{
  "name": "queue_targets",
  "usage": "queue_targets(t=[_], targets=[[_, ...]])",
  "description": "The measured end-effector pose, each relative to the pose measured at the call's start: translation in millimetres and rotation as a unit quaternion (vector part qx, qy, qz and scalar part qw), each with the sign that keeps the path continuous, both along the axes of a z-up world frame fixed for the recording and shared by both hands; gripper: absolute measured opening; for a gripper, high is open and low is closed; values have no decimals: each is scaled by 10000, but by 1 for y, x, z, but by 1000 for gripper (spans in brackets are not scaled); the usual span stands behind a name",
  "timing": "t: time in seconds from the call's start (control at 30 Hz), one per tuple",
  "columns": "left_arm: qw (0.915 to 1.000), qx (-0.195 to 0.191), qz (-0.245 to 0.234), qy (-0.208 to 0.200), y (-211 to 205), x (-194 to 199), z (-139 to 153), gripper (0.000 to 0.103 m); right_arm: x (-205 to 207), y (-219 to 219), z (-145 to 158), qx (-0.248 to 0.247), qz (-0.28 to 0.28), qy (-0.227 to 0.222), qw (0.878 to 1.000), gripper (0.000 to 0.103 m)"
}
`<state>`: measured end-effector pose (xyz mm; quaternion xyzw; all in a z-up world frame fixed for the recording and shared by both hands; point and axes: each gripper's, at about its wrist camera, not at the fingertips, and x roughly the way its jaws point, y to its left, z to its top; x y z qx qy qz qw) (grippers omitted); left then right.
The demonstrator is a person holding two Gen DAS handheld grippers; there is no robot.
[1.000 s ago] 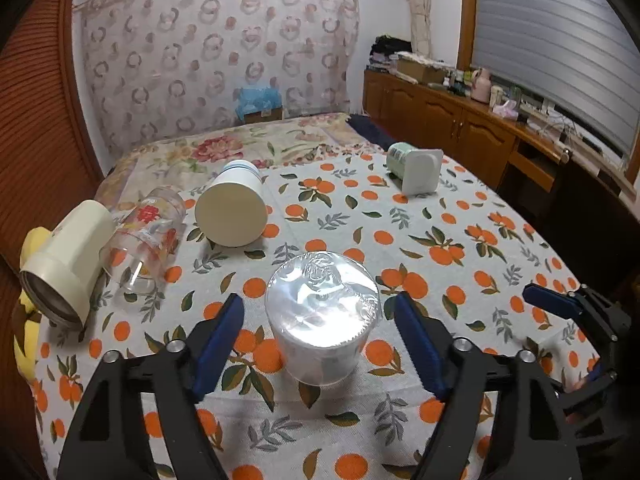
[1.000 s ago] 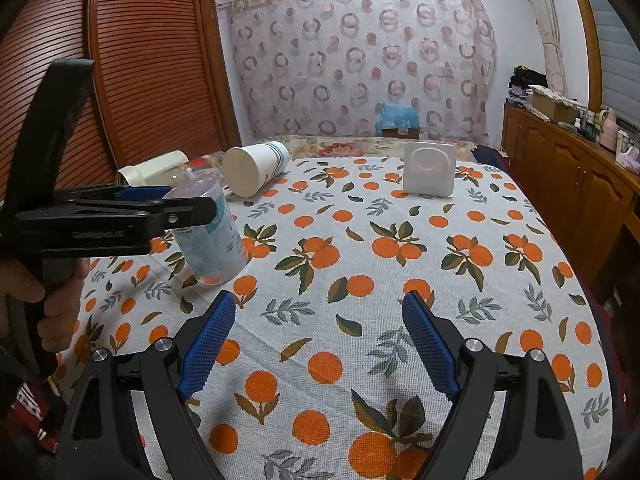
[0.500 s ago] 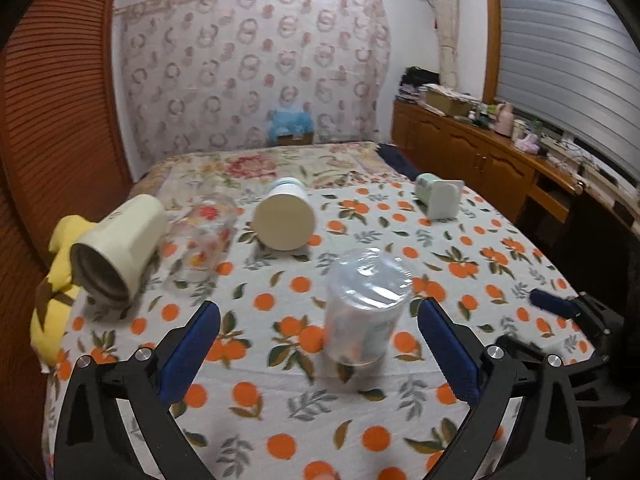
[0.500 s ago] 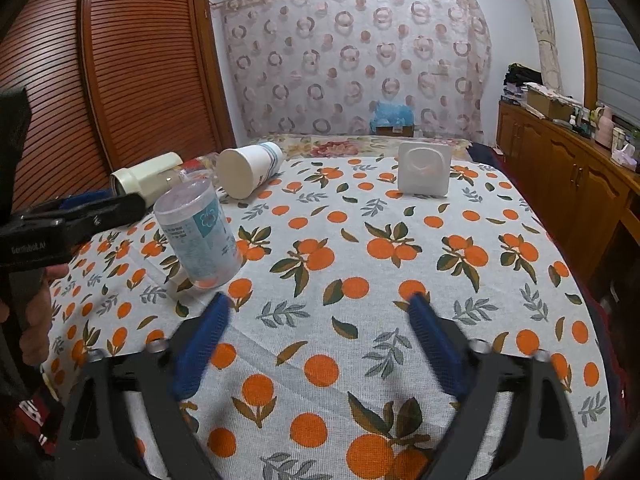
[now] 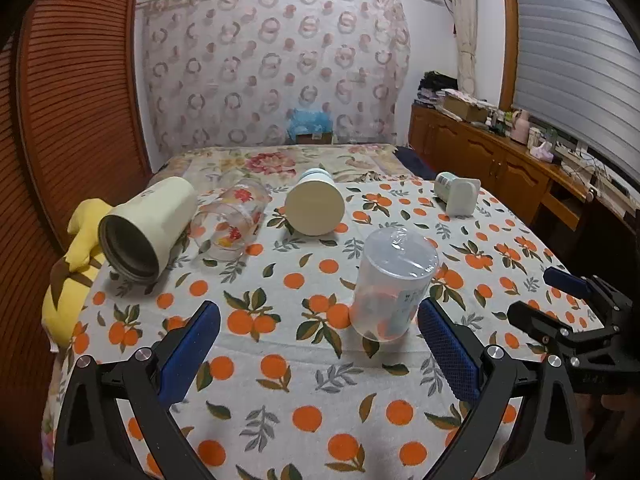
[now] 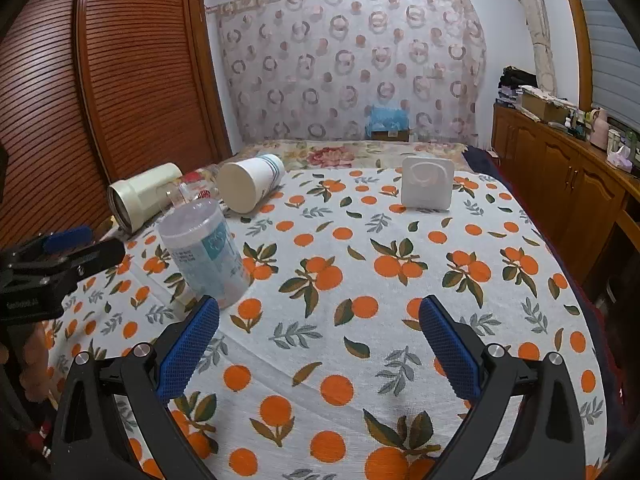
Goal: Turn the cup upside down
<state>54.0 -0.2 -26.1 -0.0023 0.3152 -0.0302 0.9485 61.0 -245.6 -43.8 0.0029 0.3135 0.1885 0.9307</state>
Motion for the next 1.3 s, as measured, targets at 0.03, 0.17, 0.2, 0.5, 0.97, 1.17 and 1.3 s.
queue_targets(t=[0.03,0.17,0.2,0.5,0.97,1.17,1.3], targets=[[10000,-16,18,2,1,-1,0,95,0,1,1,17,-4,1,10000,101],[9999,-75,124,-88,6,-11,6,95,-4,3,9,68,-7,-71,10000,101],[9998,-77,140,-118,7,-13,8,95,-5,3,11,73,-11,-101,9999,101],[9981,8,275,-558,11,-38,38,95,-25,-1,48,190,-119,-675,9975,101],[9948,67,358,-946,9,-56,60,95,-48,-9,75,316,-188,-1140,9928,101],[9949,55,357,-941,9,-57,61,95,-49,-9,76,314,-189,-1138,9928,101],[9949,55,363,-942,9,-57,61,95,-49,-9,75,314,-189,-1142,9928,101]])
